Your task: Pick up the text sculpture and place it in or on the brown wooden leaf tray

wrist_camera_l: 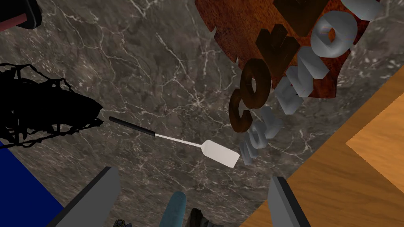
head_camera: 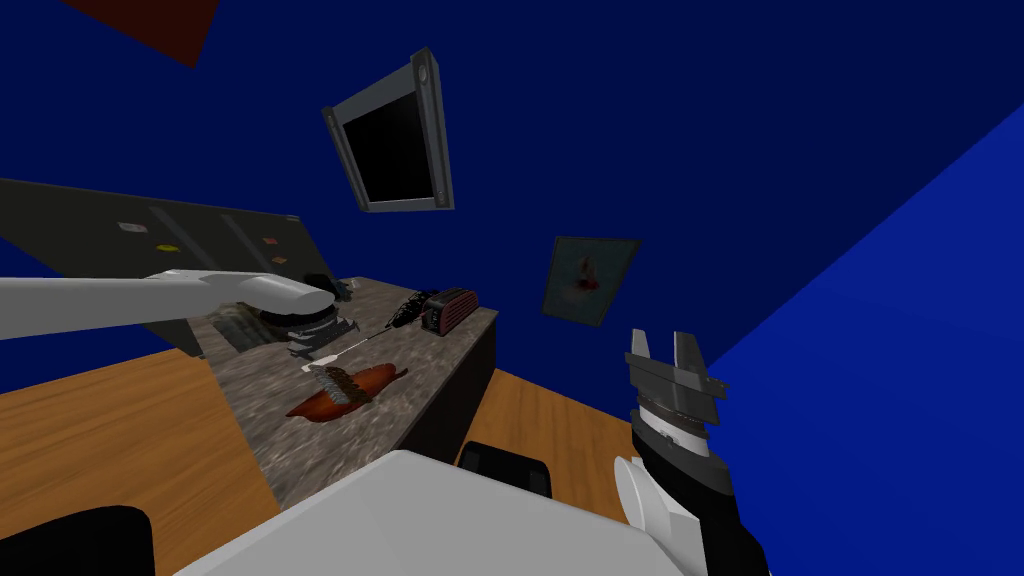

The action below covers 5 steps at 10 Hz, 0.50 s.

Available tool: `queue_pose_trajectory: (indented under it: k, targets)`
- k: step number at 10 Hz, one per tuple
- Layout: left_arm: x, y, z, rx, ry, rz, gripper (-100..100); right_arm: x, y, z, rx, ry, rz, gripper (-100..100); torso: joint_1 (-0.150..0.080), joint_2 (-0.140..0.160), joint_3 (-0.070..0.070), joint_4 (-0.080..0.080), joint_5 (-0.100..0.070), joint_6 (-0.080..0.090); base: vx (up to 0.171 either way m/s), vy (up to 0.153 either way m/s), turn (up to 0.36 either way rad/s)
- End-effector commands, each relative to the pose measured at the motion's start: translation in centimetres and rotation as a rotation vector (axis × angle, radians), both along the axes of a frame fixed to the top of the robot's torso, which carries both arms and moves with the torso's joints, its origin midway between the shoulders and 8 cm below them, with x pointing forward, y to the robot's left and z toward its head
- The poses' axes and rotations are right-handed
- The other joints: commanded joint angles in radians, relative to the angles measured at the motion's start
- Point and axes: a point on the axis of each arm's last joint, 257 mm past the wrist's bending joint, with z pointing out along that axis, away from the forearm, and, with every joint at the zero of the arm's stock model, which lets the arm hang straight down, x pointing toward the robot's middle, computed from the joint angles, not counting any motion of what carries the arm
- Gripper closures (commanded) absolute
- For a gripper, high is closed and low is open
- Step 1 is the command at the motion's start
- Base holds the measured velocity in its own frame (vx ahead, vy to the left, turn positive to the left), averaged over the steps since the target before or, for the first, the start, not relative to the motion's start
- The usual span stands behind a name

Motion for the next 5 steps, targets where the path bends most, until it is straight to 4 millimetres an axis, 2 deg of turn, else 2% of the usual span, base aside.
queue_pose_trajectory:
  k: [1, 3, 5]
  targets:
    - [1.2, 0.3, 0.3, 0.02, -0.039, -0.02, -100, 0.0, 0.0, 0.0, 0.0, 0.0, 0.0, 0, 0.0, 0.0, 0.0, 0.0, 0.0, 0.0, -0.007, 0.005, -0.001]
    - [2.7, 0.3, 0.7, 0.028, -0.093, -0.043, -100, 0.0, 0.0, 0.0, 0.0, 0.0, 0.0, 0, 0.0, 0.0, 0.0, 0.0, 0.0, 0.0, 0.0, 0.0, 0.0]
    - [4.1, -1.0, 2.1, 0.024, -0.076, -0.053, -100, 0.0, 0.0, 0.0, 0.0, 0.0, 0.0, 0, 0.0, 0.0, 0.0, 0.0, 0.0, 0.0, -0.017, 0.027, 0.104]
